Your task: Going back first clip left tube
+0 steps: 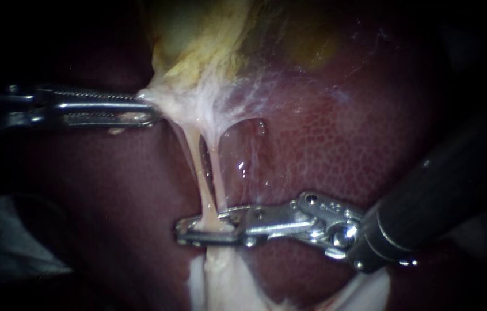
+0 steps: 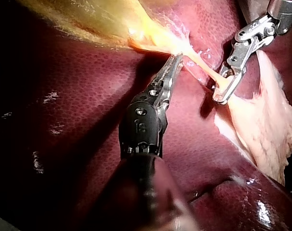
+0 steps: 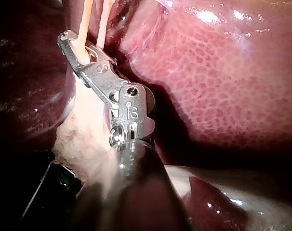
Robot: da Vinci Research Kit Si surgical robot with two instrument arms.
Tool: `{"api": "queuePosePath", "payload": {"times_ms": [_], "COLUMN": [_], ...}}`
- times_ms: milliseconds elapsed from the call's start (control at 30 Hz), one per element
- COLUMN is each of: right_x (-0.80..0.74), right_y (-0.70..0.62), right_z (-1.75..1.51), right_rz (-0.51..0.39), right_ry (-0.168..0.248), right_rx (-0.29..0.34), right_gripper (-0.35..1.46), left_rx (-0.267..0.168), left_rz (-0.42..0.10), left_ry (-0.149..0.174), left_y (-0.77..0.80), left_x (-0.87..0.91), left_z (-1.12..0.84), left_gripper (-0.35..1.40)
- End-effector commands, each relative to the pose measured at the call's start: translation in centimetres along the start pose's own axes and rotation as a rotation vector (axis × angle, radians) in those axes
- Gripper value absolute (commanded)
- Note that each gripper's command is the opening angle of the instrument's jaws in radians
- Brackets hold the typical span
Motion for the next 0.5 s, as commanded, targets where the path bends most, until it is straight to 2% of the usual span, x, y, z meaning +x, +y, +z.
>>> {"api": "queuePosePath", "payload": {"times_ms": [33, 167, 267, 400, 500], "right_x": [0.01, 0.06, 0.12, 0.24, 0.29], "right_y": [0.0, 0.03, 0.03, 0.01, -0.05], "right_z": [0.01, 0.06, 0.03, -0.1, -0.24], "right_rz": [0.0, -0.092, -0.182, -0.271, -0.329], "right_ry": [-0.001, -0.006, -0.047, -0.087, -0.129], "right_rx": [0.002, -0.039, -0.132, -0.226, -0.264], "right_gripper": [-0.35, 0.33, 0.43, 0.48, 0.49], "left_rx": [0.002, 0.001, 0.001, 0.003, 0.003], "left_rz": [0.0, 0.0, 0.0, 0.001, 0.001], "left_ry": [0.0, 0.0, 0.0, 0.0, 0.0], "left_y": [0.0, 0.0, 0.0, -0.01, -0.01], "left_x": [0.0, 0.0, -0.01, -0.01, -0.02], "left_z": [0.0, -0.01, -0.02, -0.03, -0.03], "left_gripper": [-0.35, -0.35, -0.35, -0.35, -0.35]}}
